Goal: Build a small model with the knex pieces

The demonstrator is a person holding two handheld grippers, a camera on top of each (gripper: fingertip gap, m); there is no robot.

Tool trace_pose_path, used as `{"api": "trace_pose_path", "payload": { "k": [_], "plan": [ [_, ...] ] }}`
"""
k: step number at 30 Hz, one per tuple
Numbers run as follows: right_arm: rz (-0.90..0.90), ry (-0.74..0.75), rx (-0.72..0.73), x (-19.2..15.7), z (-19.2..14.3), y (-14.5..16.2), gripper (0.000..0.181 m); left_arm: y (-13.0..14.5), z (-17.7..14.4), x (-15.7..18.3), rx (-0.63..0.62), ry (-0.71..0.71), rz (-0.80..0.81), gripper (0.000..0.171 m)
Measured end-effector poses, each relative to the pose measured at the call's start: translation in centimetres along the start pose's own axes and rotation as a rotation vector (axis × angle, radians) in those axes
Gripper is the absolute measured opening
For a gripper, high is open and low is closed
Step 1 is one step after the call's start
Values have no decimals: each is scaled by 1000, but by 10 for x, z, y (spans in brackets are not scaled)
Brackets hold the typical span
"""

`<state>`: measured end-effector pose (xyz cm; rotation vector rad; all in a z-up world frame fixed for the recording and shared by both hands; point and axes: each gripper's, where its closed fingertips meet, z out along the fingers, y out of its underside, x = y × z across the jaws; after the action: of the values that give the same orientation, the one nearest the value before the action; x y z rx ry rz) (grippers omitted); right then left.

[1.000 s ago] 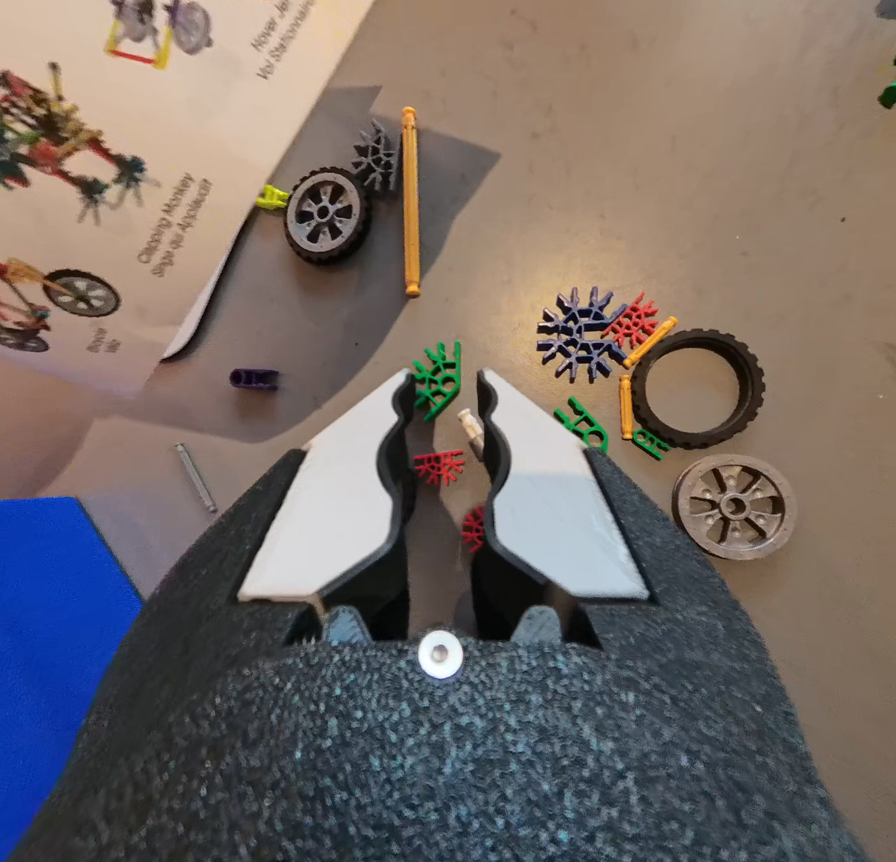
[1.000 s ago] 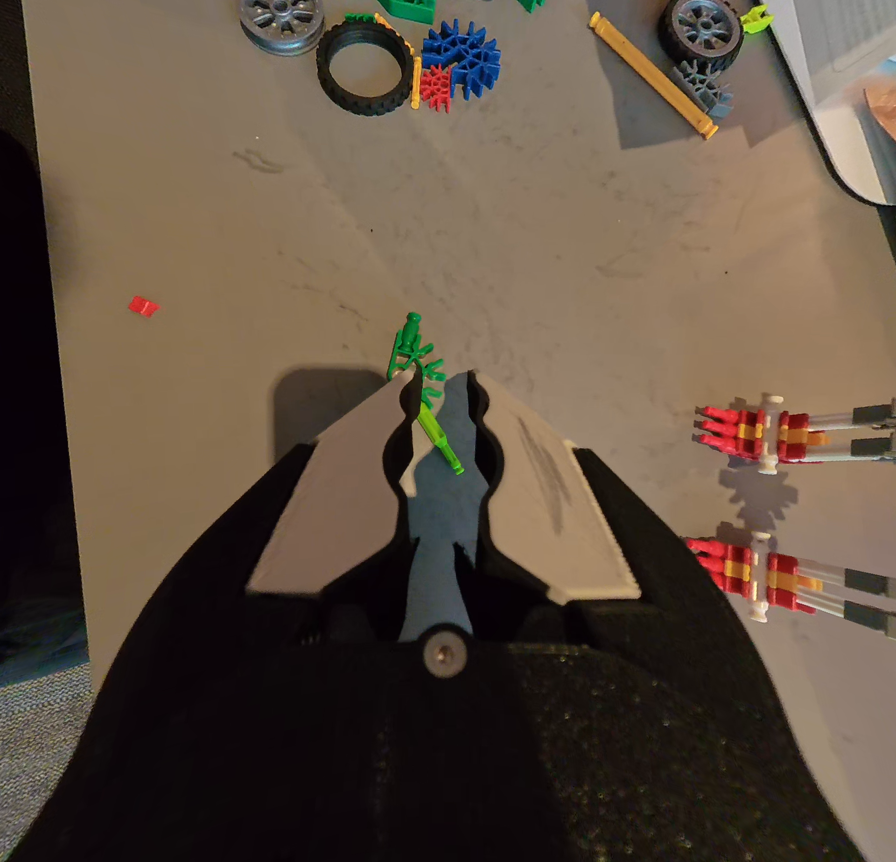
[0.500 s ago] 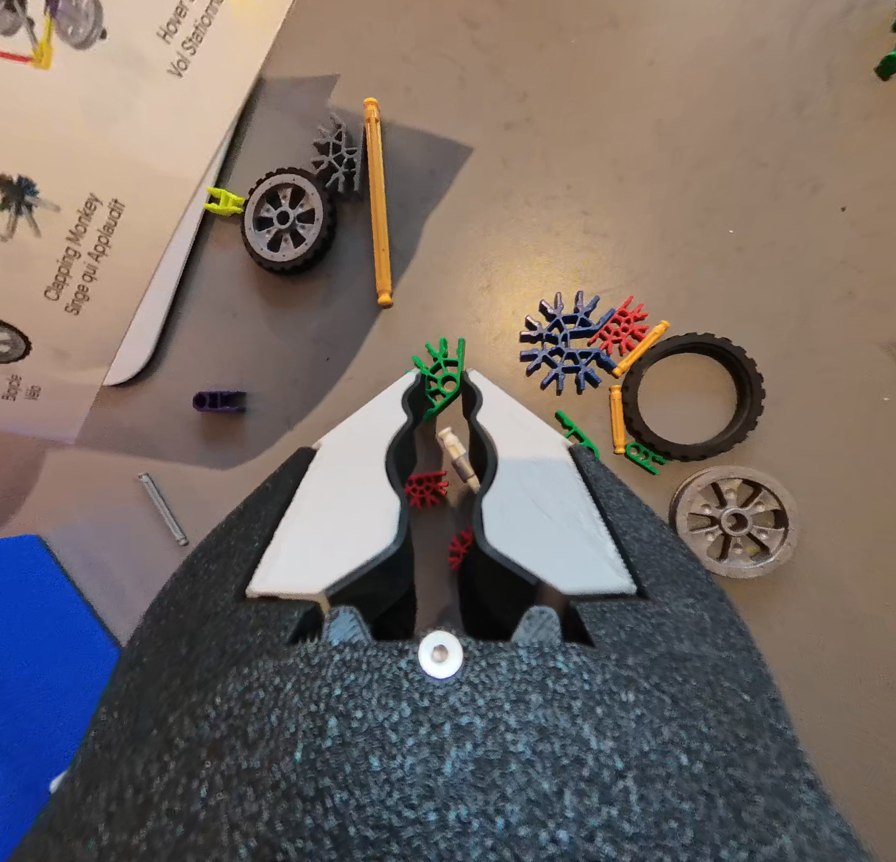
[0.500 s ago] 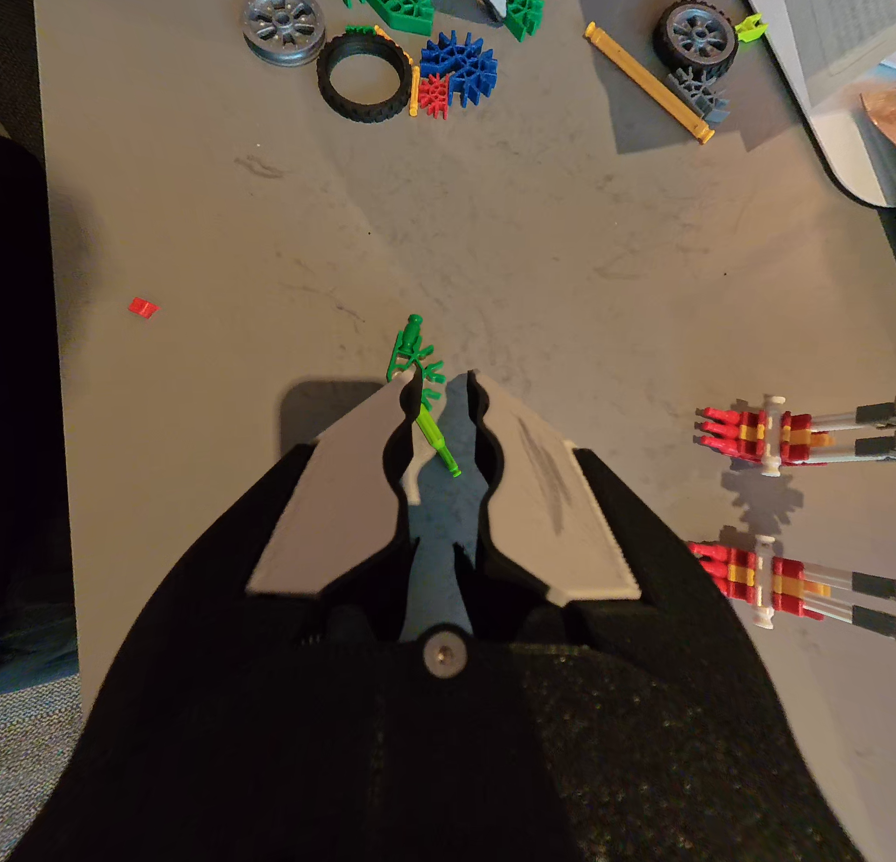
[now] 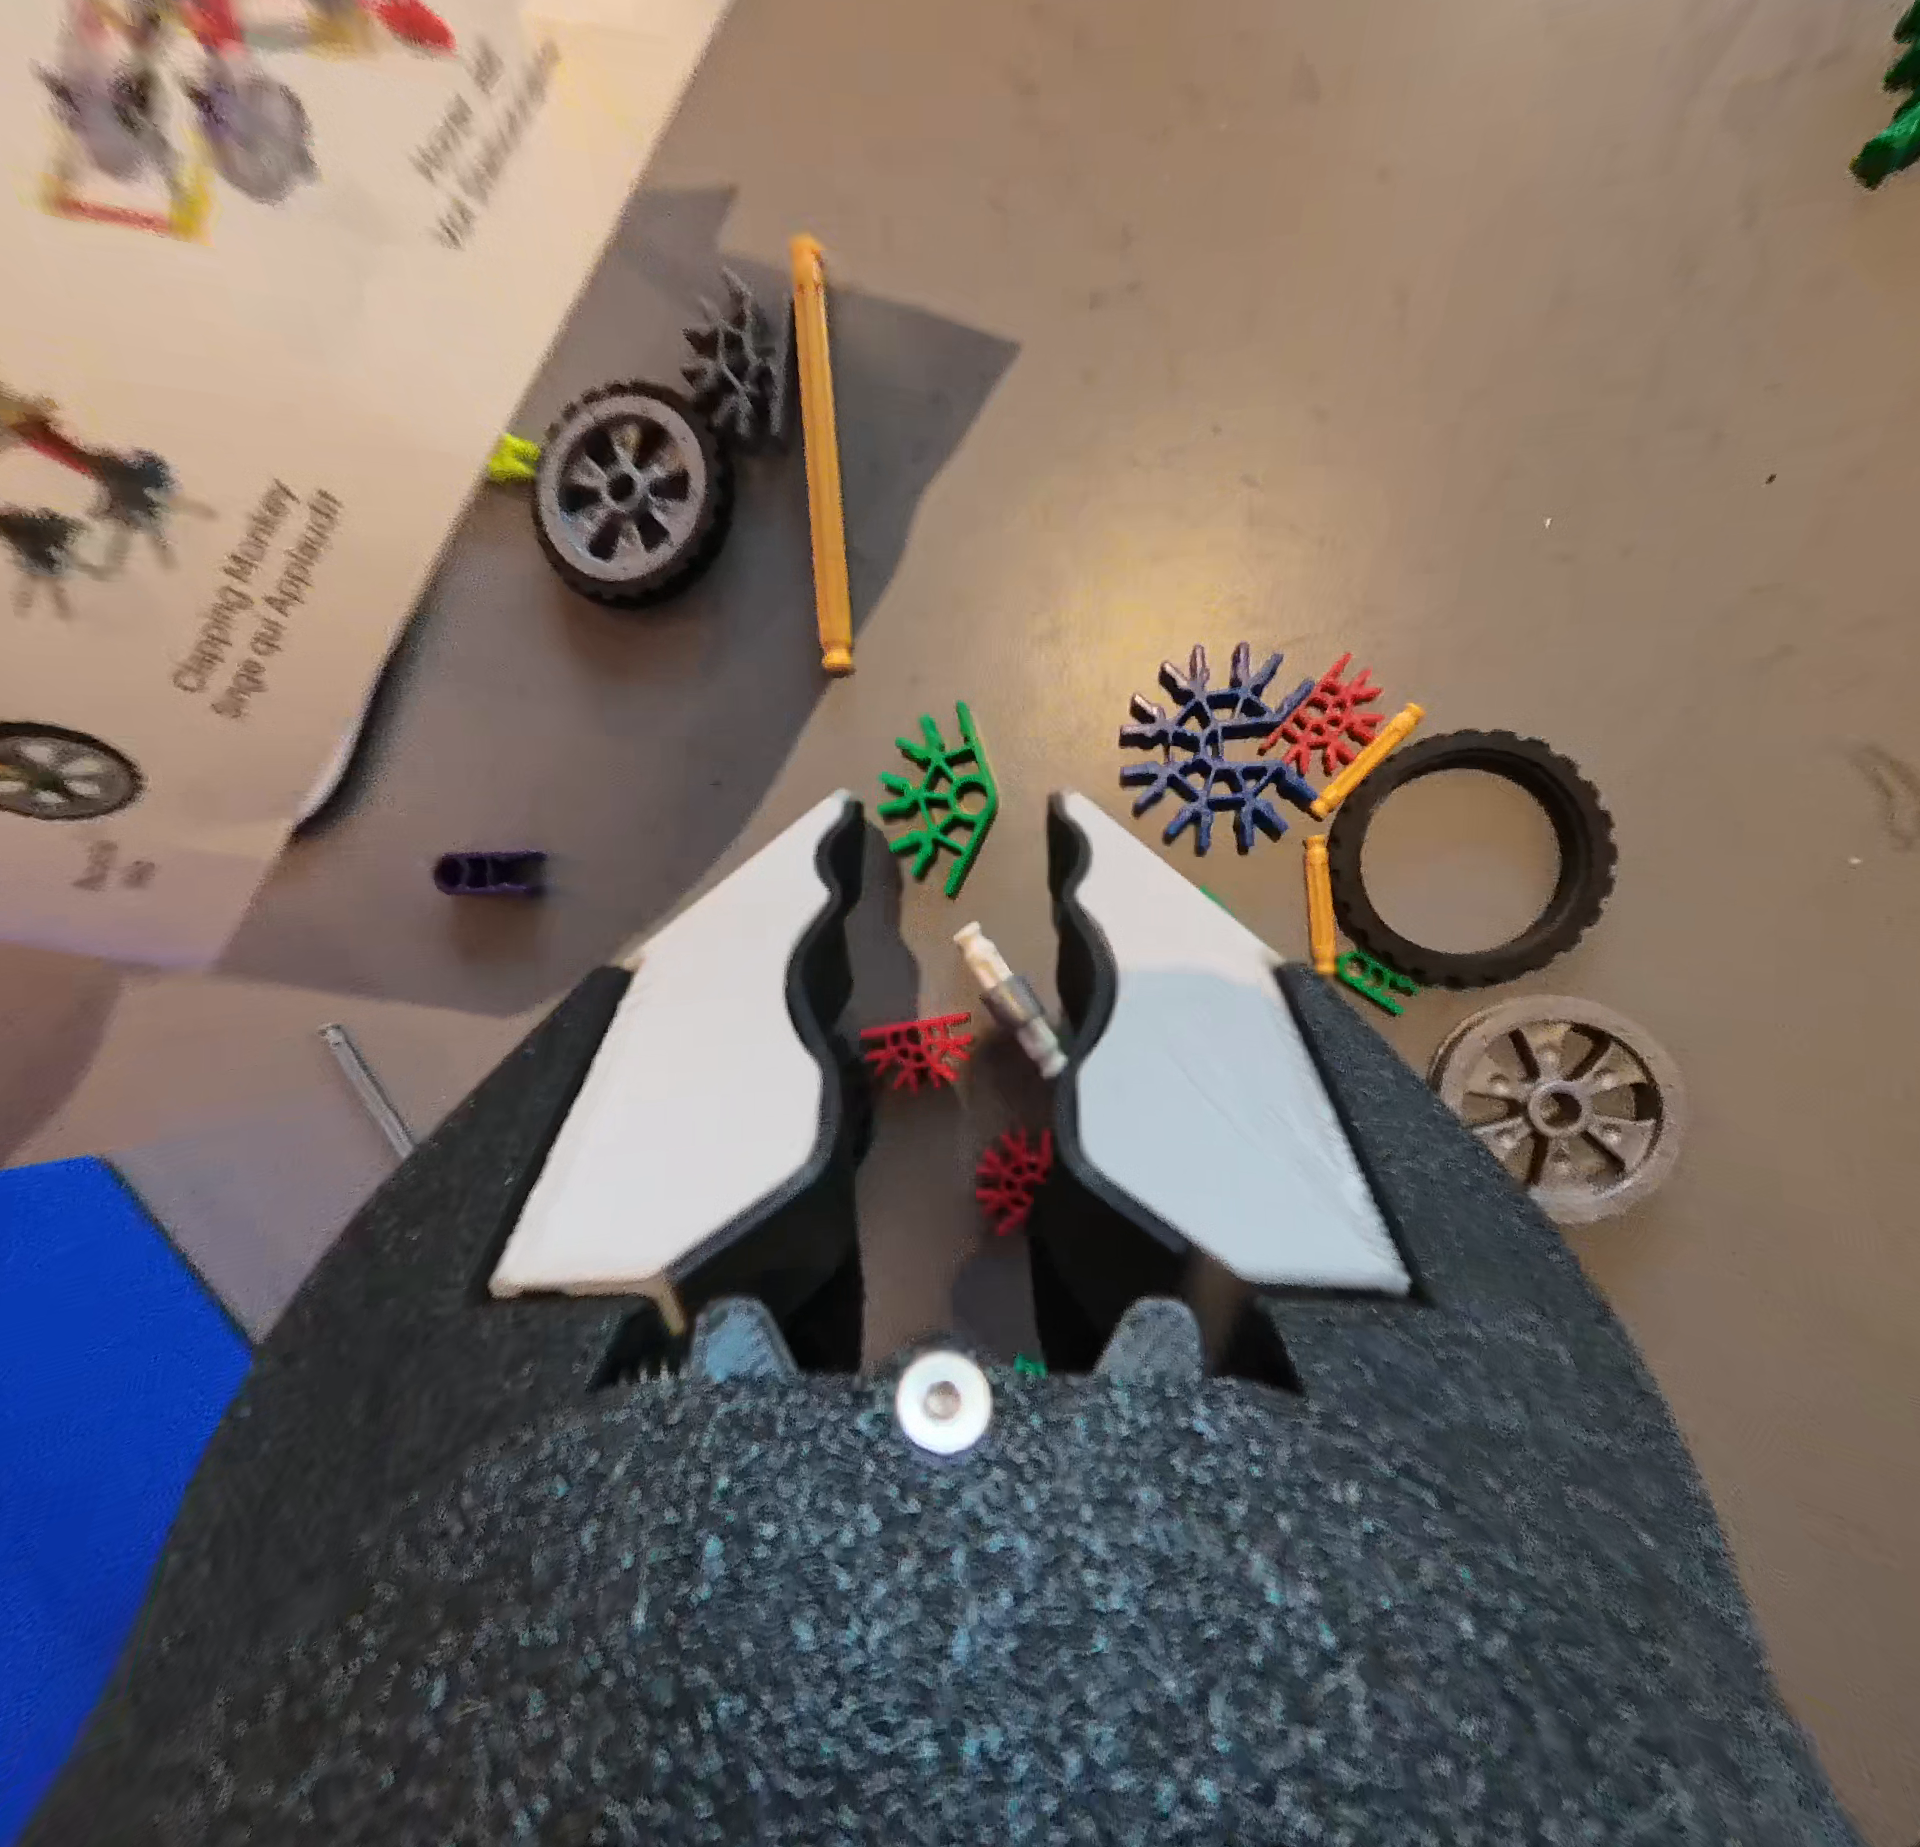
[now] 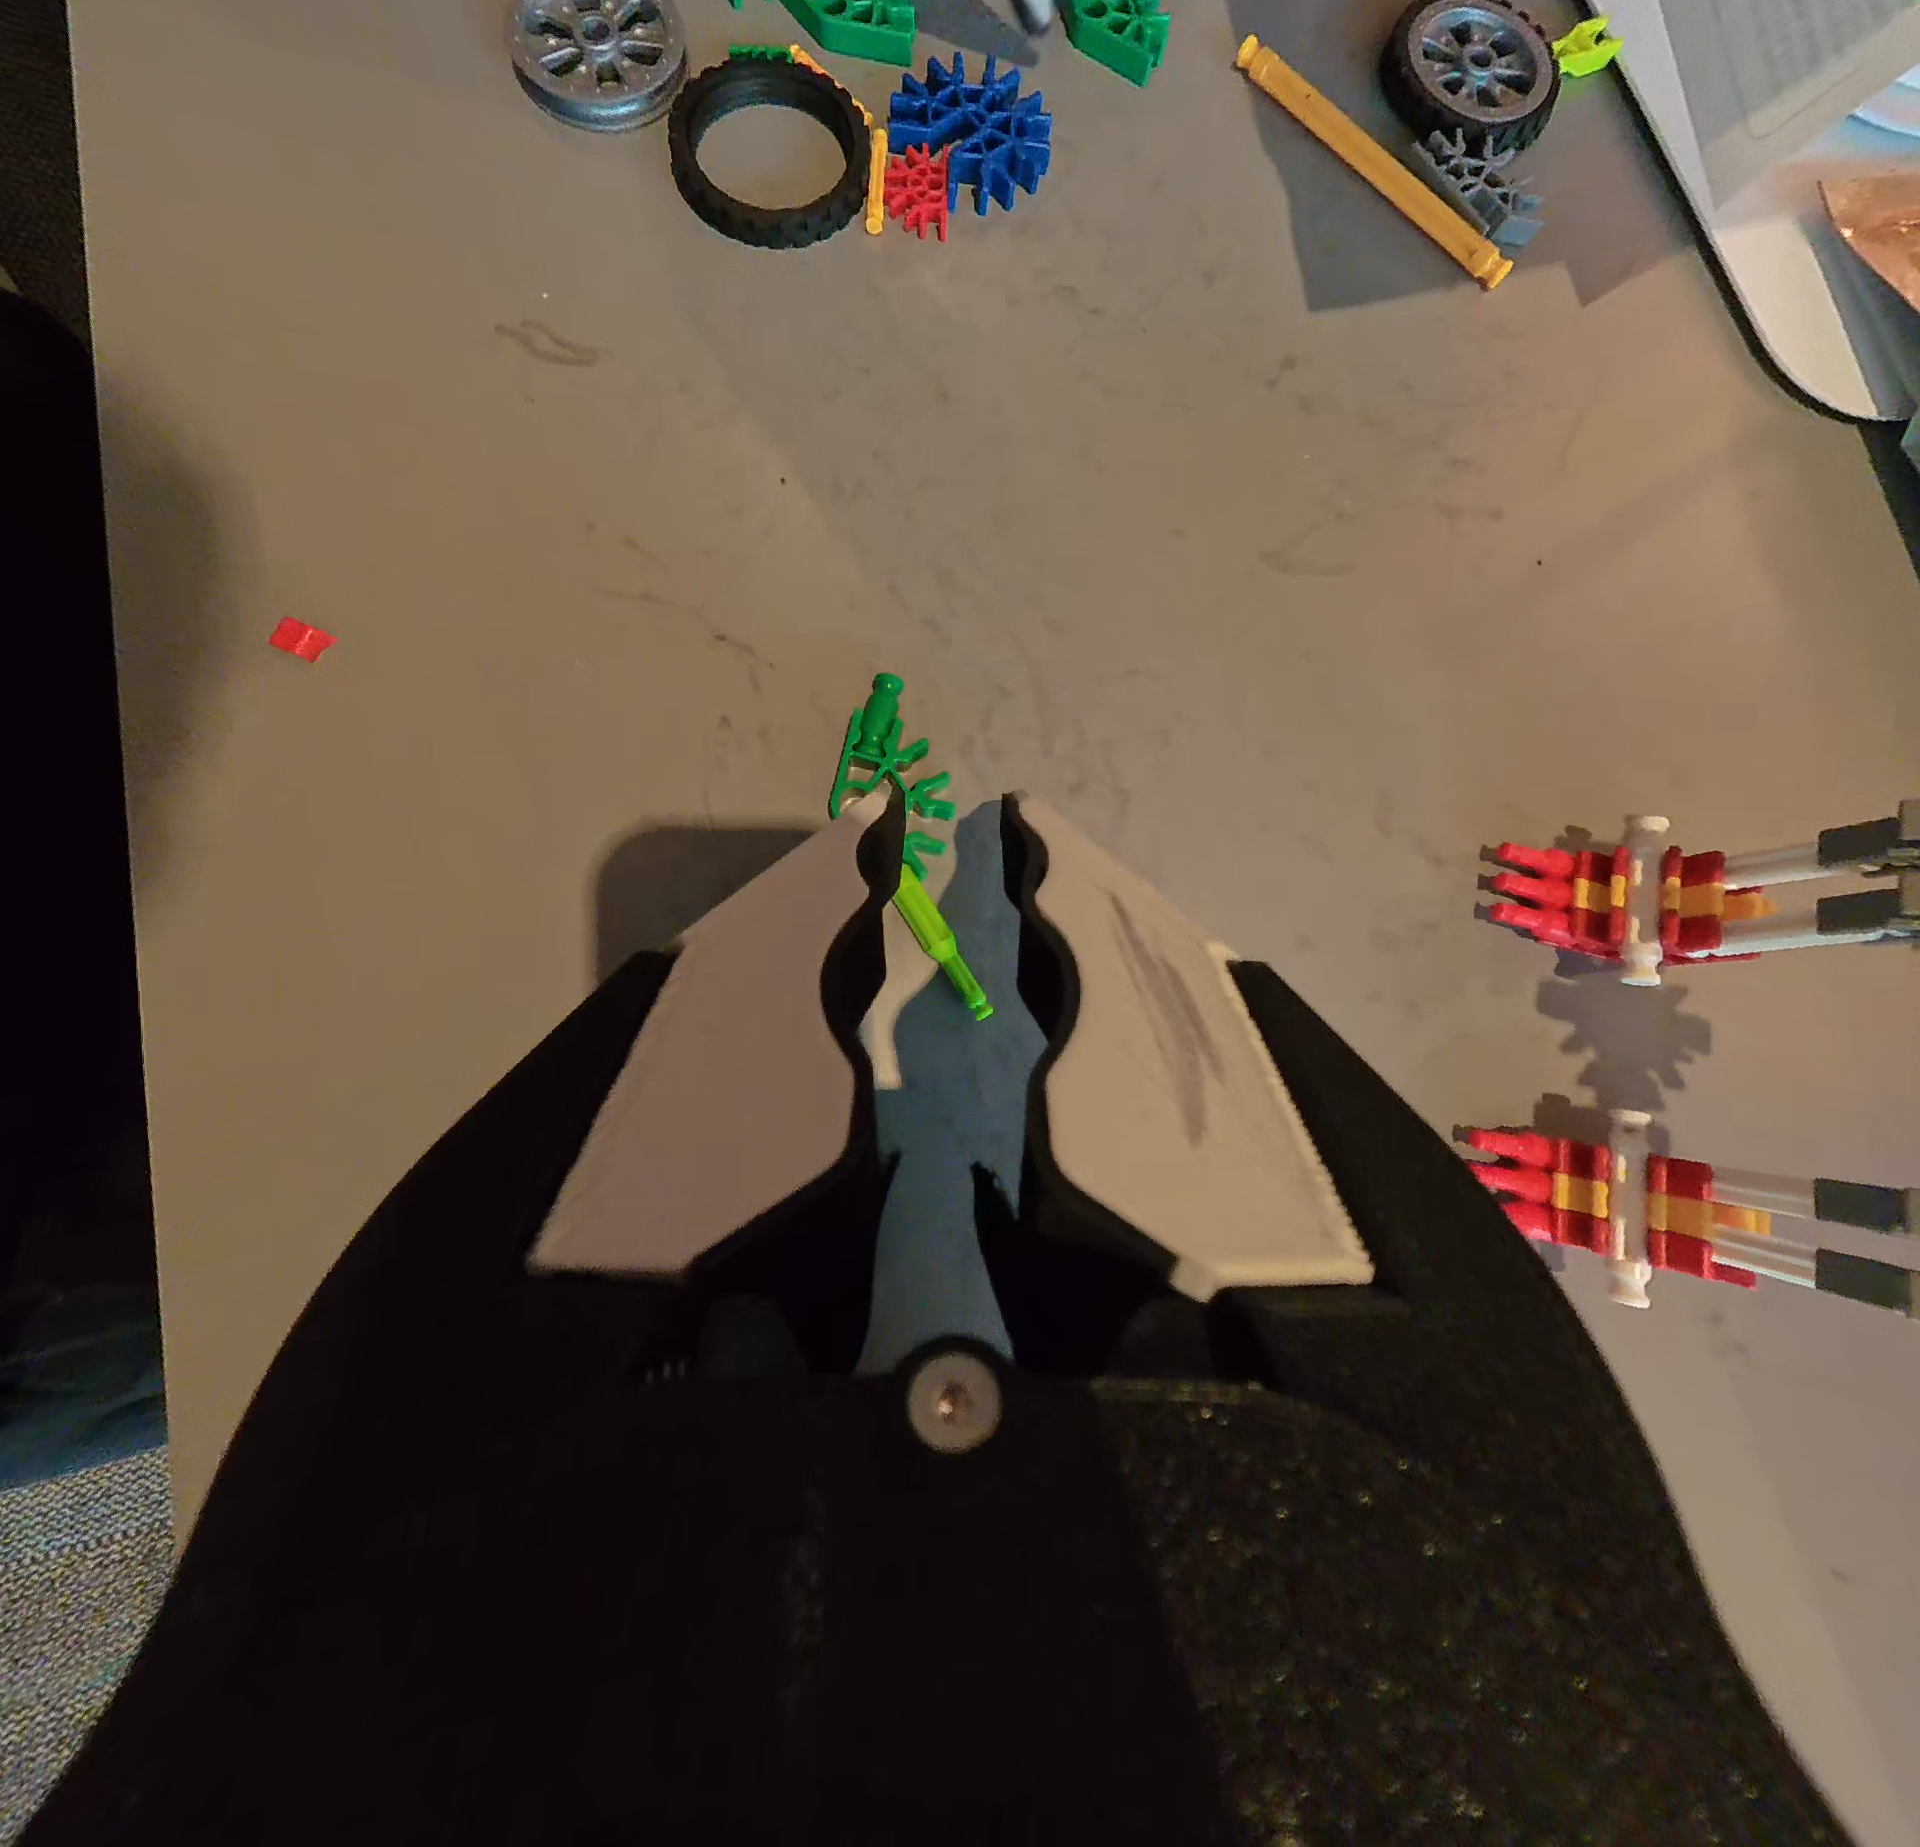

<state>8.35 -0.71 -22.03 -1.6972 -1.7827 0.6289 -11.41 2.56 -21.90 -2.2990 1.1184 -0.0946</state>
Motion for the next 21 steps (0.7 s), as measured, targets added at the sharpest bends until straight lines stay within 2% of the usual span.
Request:
{"api": "trace_pose_path", "payload": {
  "k": [3,6,10,13,17,21],
  "plan": [
    [0,-2,2,0,0,0,18,3,4,2,-16,27,-9,34],
    [0,-1,4,0,0,0,18,1,6,6,-13,57,-3,25],
    [1,4,3,1,-1,1,18,-1,7,5,7,31,8,21],
    [-2,16,5,2,-2,0,18,-8,3,2,43,-5,16,0],
    [-15,40,24,4,-8,-6,18,-17,-3,10,48,2,46,0],
    [-19,52,29,4,-11,-9,18,-10,0,4,7,-18,21,26]
  ]
}}
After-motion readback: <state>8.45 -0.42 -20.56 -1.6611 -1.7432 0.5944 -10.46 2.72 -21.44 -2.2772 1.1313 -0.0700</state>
